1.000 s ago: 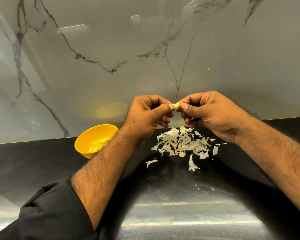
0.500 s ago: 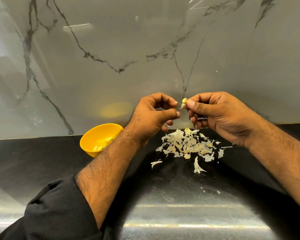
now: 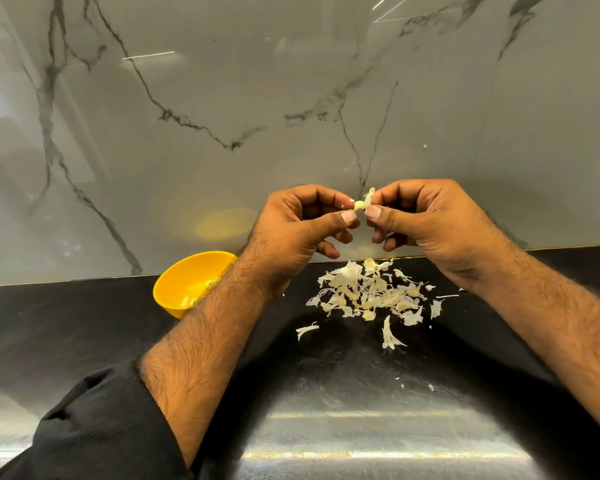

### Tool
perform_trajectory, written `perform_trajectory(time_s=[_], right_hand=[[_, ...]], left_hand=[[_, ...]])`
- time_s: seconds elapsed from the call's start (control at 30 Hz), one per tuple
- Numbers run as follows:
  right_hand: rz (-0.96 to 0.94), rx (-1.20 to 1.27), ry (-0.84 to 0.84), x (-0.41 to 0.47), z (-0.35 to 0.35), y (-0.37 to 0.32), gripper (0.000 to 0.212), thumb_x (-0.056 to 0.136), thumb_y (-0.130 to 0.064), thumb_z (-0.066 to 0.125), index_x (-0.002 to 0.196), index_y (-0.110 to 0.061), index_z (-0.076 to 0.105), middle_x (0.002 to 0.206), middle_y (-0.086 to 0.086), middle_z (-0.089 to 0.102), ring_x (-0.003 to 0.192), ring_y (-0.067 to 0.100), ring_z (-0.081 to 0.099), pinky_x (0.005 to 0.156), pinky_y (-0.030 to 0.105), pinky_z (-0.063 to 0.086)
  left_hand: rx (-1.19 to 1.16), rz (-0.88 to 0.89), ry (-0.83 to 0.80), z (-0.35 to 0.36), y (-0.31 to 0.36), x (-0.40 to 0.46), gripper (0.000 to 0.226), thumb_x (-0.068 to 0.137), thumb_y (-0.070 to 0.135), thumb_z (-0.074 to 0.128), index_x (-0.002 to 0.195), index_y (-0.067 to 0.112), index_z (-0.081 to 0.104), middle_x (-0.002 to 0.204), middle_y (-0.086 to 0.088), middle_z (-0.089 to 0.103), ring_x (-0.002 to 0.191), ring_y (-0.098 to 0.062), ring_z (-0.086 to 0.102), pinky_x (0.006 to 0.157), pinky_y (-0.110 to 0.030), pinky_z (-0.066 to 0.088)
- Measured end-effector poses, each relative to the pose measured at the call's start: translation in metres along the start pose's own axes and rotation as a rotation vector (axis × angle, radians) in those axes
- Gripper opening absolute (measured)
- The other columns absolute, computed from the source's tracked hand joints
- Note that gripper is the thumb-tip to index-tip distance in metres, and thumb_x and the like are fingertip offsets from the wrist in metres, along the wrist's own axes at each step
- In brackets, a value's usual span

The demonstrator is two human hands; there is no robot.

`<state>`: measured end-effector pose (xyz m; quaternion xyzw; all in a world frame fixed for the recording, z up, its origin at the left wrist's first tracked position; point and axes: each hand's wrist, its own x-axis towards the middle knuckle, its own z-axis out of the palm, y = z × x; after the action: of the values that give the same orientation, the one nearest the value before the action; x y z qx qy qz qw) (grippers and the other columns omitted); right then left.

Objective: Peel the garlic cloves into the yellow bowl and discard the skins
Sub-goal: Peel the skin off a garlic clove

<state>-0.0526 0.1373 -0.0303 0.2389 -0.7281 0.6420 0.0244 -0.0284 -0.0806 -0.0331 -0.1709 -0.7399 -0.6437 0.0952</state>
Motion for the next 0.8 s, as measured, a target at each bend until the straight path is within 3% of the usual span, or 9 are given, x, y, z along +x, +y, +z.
perform_trajectory(time_s=[0.23,0.43,0.67,0.8], right_hand=[[0.075,0.076,-0.054,-0.0001,0.0008,0.0000,0.029,0.083,-0.026,0.075,0.106,-0.009,0.078,0.089,0.005,0.076,0.075,0.018,0.070,0.070,0.036,0.060],[0.045,0.034,0.030,0.0007,0.0002,0.0013,0.018,0.087,-0.016,0.081,0.103,-0.009,0.076,0.089,0.003,0.077,0.072,0.017,0.070,0.069,0.039,0.060],[-0.001,-0.044,-0.019,-0.0006,-0.0028,-0.0010,0.009,0.093,-0.009,0.074,0.099,-0.007,0.081,0.094,0.012,0.079,0.078,0.022,0.070,0.074,0.044,0.058],[-0.003,-0.054,-0.053,-0.0004,-0.0035,-0.0027,0.019,0.093,-0.026,0.075,0.101,-0.010,0.082,0.097,0.010,0.079,0.081,0.021,0.070,0.073,0.040,0.057]], left_hand=[[0.011,0.091,-0.006,0.0001,-0.0007,0.0003,0.018,0.094,0.000,0.074,0.111,0.003,0.077,0.100,-0.012,0.080,0.086,-0.025,0.078,0.071,-0.032,0.064],[0.042,0.134,-0.001,0.0019,-0.0026,0.0009,0.020,0.092,-0.001,0.077,0.112,0.000,0.076,0.100,-0.013,0.081,0.090,-0.029,0.079,0.076,-0.037,0.066],[0.307,0.267,0.048,0.0028,-0.0035,0.0006,0.019,0.091,0.014,0.084,0.108,0.006,0.081,0.095,-0.004,0.081,0.085,-0.022,0.079,0.079,-0.043,0.067],[0.412,0.310,0.069,0.0007,-0.0038,0.0012,0.019,0.093,0.016,0.083,0.110,0.009,0.082,0.096,0.003,0.081,0.088,-0.013,0.079,0.080,-0.038,0.067]])
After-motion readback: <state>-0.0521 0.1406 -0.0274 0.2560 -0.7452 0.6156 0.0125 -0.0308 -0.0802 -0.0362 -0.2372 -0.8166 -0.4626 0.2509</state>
